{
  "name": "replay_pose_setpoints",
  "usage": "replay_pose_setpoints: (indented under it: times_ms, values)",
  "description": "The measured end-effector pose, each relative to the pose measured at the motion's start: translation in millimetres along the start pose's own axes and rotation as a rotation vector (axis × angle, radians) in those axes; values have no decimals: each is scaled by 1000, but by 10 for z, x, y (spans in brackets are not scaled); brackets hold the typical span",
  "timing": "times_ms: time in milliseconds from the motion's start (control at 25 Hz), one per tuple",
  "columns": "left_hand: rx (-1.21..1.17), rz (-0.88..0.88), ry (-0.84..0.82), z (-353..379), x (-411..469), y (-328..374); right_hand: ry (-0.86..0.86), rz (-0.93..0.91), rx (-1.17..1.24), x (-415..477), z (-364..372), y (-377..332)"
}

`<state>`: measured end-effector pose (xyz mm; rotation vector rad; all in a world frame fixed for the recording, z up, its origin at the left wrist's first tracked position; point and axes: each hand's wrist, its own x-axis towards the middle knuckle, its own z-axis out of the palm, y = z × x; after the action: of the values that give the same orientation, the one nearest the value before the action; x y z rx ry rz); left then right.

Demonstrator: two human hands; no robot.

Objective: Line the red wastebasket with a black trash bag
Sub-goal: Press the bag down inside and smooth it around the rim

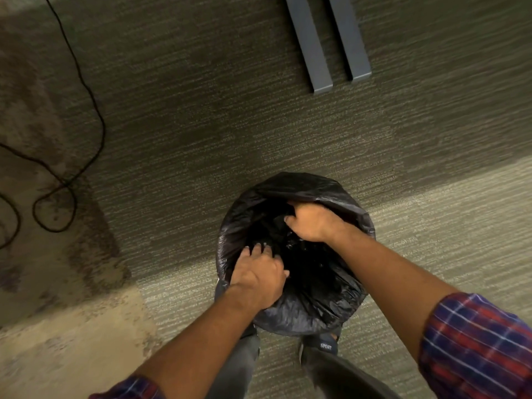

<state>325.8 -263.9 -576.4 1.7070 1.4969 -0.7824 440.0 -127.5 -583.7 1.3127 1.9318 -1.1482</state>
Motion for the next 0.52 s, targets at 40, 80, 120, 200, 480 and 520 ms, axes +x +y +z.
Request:
replay_pose_setpoints:
  times_ms: [40,80,120,200,480,520]
  values:
    - [-38,36,107,-61,-52,-7,41,-38,-36,-65,-5,-35]
    - [-99,79,248,-128,-120,-21,137,-95,-52,-179,-17,-76]
    - [-176,121,419,-202,-184,-45,276,-156,-46,-316,-45,-101]
    - [-362,137,797,-374,-230,-150,595,-228,17,-593,-206,-89]
    - [-630,-123,733,-965,107,-388,396,100,543,-369,-675,406]
    - [-708,-103,639,-1007,158,-413,358,97,644,-310,-686,419]
